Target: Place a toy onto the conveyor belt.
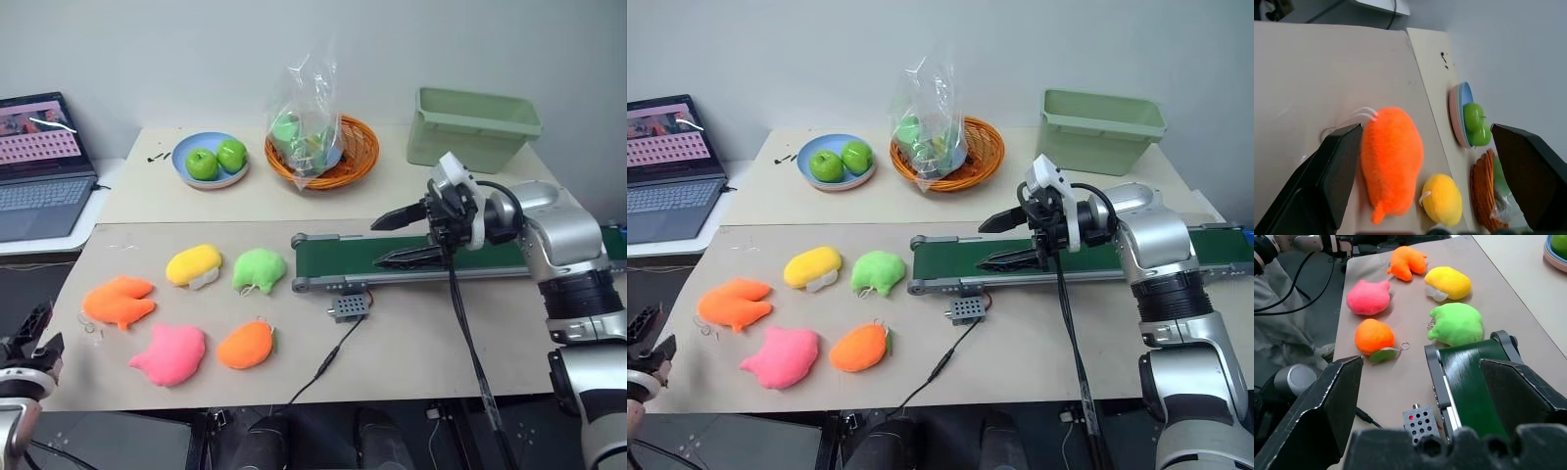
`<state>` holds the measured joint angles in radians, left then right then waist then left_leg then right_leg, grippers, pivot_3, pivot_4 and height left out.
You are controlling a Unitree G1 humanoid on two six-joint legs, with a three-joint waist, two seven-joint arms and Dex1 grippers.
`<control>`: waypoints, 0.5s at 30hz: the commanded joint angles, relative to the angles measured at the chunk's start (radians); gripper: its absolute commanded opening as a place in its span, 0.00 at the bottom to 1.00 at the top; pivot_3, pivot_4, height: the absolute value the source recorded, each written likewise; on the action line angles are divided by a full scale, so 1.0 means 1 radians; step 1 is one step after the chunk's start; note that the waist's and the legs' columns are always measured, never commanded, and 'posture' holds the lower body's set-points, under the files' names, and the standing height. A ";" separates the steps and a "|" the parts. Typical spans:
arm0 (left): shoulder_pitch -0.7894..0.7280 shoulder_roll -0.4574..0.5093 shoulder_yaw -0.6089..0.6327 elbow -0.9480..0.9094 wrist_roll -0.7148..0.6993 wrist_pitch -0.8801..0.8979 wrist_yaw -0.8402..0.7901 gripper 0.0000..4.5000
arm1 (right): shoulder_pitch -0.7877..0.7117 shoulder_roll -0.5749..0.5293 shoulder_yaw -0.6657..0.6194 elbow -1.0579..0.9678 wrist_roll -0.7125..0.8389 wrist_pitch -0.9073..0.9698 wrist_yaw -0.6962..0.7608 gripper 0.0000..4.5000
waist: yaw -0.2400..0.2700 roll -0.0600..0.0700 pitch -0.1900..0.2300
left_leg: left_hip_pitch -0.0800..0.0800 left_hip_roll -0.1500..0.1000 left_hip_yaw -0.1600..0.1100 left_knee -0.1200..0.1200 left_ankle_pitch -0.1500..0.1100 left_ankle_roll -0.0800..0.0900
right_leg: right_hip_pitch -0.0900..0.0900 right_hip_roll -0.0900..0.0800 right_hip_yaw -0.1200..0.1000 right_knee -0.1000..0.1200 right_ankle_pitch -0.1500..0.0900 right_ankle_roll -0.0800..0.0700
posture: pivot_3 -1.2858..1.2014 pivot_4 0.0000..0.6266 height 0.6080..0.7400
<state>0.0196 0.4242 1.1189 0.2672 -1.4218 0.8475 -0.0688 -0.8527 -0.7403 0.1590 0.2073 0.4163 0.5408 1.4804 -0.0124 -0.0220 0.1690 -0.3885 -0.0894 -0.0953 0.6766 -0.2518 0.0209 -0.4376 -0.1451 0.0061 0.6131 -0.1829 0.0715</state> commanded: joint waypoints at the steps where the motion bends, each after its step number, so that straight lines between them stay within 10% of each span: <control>1: -0.026 -0.001 -0.017 0.047 -0.028 -0.016 -0.027 0.99 | -0.016 -0.030 -0.036 -0.020 -0.005 -0.022 0.000 1.00 | 0.000 0.000 0.000 | 0.000 0.000 0.000 0.000 0.000 0.000 | 0.000 0.000 0.000 0.000 0.000 0.000 | 0.52 0.24 1.00; 15: -0.189 0.030 -0.142 0.328 0.123 -0.110 -0.167 0.99 | -0.015 -0.113 -0.069 -0.096 0.008 0.032 -0.028 1.00 | 0.004 0.000 -0.002 | 0.001 0.000 0.002 0.000 0.000 0.000 | 0.000 0.000 0.001 0.001 0.000 0.000 | 0.52 0.24 1.00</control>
<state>-0.1502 0.4381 0.9981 0.5486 -1.3323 0.7598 -0.2132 -0.8511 -0.8340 0.1360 0.1521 0.4115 0.5657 1.4584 -0.0086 -0.0220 0.1669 -0.3868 -0.0897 -0.0935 0.6766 -0.2517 0.0208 -0.4370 -0.1451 0.0072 0.6147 -0.1828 0.0714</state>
